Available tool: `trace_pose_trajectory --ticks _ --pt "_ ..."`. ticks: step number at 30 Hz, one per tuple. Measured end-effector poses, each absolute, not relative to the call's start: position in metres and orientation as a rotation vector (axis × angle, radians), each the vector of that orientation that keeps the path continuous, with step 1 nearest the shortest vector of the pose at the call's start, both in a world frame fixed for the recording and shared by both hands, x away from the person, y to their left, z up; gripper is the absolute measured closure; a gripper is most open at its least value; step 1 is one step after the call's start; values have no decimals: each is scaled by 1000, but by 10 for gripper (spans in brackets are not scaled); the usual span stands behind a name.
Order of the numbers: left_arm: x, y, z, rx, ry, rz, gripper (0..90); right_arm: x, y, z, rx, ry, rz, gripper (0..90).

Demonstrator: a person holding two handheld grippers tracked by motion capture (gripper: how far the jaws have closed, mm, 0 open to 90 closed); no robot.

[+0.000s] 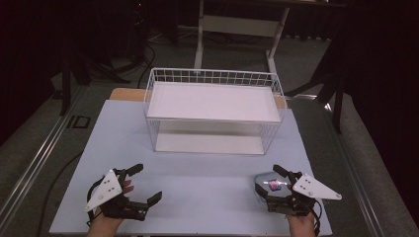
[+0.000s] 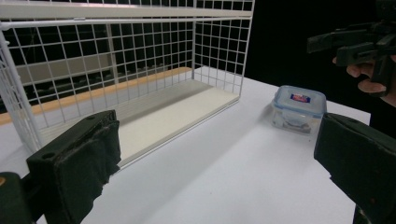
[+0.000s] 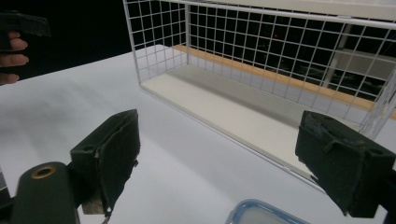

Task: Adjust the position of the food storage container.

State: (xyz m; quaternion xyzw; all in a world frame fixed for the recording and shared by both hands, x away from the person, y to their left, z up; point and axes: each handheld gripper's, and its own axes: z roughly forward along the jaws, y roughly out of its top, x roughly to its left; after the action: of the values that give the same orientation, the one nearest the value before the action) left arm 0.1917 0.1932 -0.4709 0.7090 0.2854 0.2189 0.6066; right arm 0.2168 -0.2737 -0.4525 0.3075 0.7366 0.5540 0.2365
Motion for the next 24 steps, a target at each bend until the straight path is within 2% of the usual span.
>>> trace_pose_trajectory --ticks 9,16,24 --pt "194 185 -470 1649 627 482 15 208 -268 -447 818 2018 1538 135" --pt "195 182 -470 1643 625 465 15 202 -266 -426 750 2014 1585 136" --pt "196 179 -472 1654 621 457 15 210 -272 -416 780 1999 1593 118"
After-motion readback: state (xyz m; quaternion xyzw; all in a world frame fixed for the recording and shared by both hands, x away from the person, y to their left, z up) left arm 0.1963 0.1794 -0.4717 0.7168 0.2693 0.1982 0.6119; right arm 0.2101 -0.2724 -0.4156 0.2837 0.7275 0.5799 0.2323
